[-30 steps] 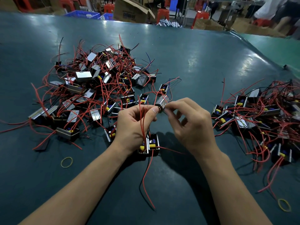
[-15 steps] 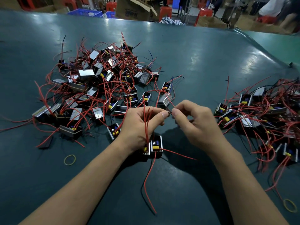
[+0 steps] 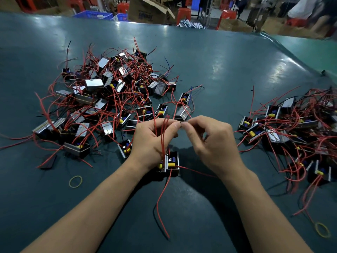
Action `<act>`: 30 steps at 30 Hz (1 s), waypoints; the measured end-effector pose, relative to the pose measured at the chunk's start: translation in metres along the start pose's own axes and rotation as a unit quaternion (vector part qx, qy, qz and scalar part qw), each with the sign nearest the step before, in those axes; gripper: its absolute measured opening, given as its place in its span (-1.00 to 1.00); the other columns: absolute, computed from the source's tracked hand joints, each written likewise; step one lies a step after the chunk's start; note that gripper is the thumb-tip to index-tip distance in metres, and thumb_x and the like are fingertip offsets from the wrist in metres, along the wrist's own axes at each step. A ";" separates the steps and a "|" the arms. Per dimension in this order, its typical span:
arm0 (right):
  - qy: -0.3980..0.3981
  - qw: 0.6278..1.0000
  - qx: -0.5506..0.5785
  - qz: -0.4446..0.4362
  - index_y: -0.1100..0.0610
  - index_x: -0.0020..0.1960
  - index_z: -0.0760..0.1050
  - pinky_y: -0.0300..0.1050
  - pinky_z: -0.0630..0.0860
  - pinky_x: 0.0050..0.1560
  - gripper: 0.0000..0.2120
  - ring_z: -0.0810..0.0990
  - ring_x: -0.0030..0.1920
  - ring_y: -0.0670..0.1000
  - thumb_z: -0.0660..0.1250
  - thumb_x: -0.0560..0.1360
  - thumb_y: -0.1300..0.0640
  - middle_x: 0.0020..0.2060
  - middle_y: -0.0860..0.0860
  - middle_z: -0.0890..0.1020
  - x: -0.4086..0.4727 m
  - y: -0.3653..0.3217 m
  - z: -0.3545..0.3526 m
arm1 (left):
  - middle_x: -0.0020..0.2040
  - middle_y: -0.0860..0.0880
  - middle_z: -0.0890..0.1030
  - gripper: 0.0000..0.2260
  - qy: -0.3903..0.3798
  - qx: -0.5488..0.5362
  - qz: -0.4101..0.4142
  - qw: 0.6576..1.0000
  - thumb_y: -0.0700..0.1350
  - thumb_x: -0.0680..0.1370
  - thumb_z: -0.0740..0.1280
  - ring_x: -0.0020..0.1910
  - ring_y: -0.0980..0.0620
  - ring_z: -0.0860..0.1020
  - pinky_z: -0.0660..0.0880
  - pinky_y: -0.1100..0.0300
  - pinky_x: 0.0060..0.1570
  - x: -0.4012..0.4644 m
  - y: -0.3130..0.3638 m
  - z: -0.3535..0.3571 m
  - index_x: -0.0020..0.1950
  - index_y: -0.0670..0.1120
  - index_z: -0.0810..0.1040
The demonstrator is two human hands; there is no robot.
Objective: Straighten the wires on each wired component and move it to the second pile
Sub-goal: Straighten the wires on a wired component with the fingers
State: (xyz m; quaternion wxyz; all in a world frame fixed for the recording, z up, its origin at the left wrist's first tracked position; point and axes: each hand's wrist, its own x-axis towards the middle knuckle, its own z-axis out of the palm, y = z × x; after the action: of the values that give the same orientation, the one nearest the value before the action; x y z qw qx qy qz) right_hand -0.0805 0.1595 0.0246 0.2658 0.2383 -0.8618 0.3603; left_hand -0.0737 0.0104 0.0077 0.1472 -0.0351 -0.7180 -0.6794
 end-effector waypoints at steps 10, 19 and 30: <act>-0.061 0.997 0.018 -0.034 0.19 0.00 0.68 0.09 0.51 -0.27 -0.84 0.56 -0.27 0.11 0.37 0.53 0.14 -0.23 0.07 0.59 0.005 0.020 -0.015 | -0.40 -0.03 0.57 -0.90 -0.054 -0.014 -0.032 0.998 -0.24 0.52 0.41 -0.53 0.24 0.45 0.32 0.48 -0.43 -0.001 0.002 -0.002 -0.08 -0.28 0.67; -0.122 0.683 0.513 0.505 0.08 -0.51 0.33 -0.32 0.09 -0.66 -0.75 0.17 -0.62 -0.09 0.20 0.34 0.16 -0.61 -0.07 0.22 0.012 -0.008 -0.007 | -0.38 0.01 0.60 -0.93 -0.075 -0.009 0.022 0.997 -0.27 0.50 0.42 -0.45 0.25 0.51 0.38 0.46 -0.34 -0.005 0.005 0.002 -0.10 -0.26 0.68; -0.078 0.829 0.335 0.441 0.16 -0.14 0.61 -0.34 0.19 -0.61 -0.74 0.46 -0.56 -0.07 0.28 0.60 0.02 -0.38 0.00 0.61 0.009 0.004 -0.008 | -0.25 0.06 0.58 -0.76 0.001 -0.124 -0.079 0.989 0.04 0.51 0.19 -0.27 0.11 0.46 0.39 0.28 -0.32 -0.001 -0.001 -0.003 -0.05 -0.07 0.55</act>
State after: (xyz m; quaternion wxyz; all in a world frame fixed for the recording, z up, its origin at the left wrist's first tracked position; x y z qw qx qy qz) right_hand -0.0869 0.1656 0.0327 -0.0859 -0.0650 -0.7195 0.6861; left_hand -0.0723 0.0075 0.0067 0.0884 0.0041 -0.6282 -0.7730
